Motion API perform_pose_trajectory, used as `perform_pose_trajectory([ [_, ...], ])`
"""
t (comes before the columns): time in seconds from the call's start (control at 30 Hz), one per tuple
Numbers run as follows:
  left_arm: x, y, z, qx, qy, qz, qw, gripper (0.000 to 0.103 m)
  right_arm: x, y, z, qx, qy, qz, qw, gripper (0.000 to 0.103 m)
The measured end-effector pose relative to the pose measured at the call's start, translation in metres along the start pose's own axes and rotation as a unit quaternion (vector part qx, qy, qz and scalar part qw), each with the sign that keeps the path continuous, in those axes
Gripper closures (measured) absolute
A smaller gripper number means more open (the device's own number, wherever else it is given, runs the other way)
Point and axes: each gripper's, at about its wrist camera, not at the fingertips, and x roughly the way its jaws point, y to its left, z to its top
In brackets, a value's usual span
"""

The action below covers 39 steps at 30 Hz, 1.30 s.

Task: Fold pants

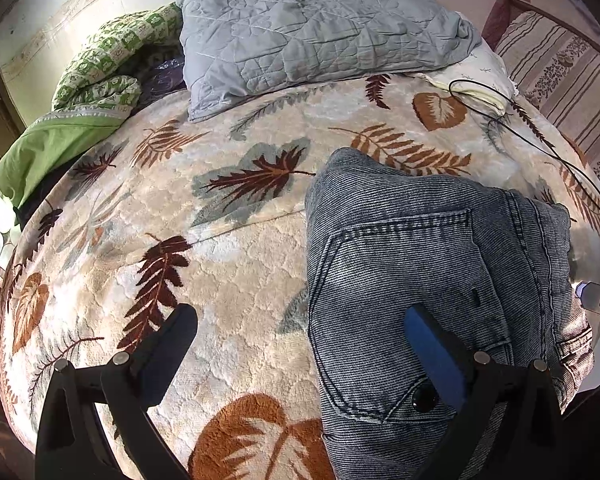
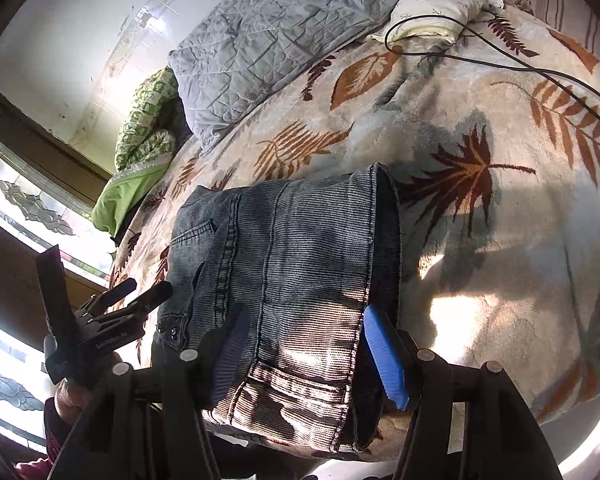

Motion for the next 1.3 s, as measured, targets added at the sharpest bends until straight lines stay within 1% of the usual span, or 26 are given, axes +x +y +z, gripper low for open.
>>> perform_pose_trajectory([
  [0.5,0.011,-0.007,0.002,0.007,-0.006,-0.022,0.9997,0.0,0.024,0.0,0.002,0.001,0.024,-0.006,1.0,0.04],
  [0.7,0.014,-0.013,-0.003,0.015,-0.011,-0.046,0.9988,0.0,0.032,-0.003,0.003,0.007,0.024,0.001,1.0,0.039],
  [0.8,0.01,-0.017,-0.005,0.022,-0.021,-0.07,0.9971,0.0,0.035,-0.004,0.005,0.008,0.02,0.008,1.0,0.037],
  [0.9,0.005,-0.022,-0.01,0.037,-0.029,-0.107,0.9931,0.0,0.037,-0.004,0.005,0.01,0.015,0.014,1.0,0.037],
  [0.97,0.007,-0.02,-0.012,0.031,-0.026,-0.118,0.9922,0.0,0.038,-0.004,0.006,0.011,0.013,0.018,1.0,0.037],
  [1.07,0.022,-0.01,-0.012,-0.004,0.004,-0.159,0.9873,0.0,0.04,-0.004,0.007,0.009,0.009,0.023,1.0,0.037],
  [1.13,0.032,-0.003,-0.011,-0.037,0.019,-0.191,0.9806,0.0,0.042,-0.003,0.008,0.004,0.007,0.025,1.0,0.036],
  [1.2,0.04,0.0,-0.011,-0.058,0.03,-0.212,0.9751,0.0,0.044,-0.001,0.009,0.001,0.004,0.026,1.0,0.036],
  [1.23,0.044,0.0,-0.011,-0.065,0.035,-0.22,0.9726,0.0,0.045,0.0,0.009,-0.002,0.004,0.026,1.0,0.033],
  [1.3,0.047,0.0,-0.011,-0.078,0.039,-0.236,0.9679,0.002,0.047,0.005,0.009,-0.014,0.005,0.023,1.0,0.032],
])
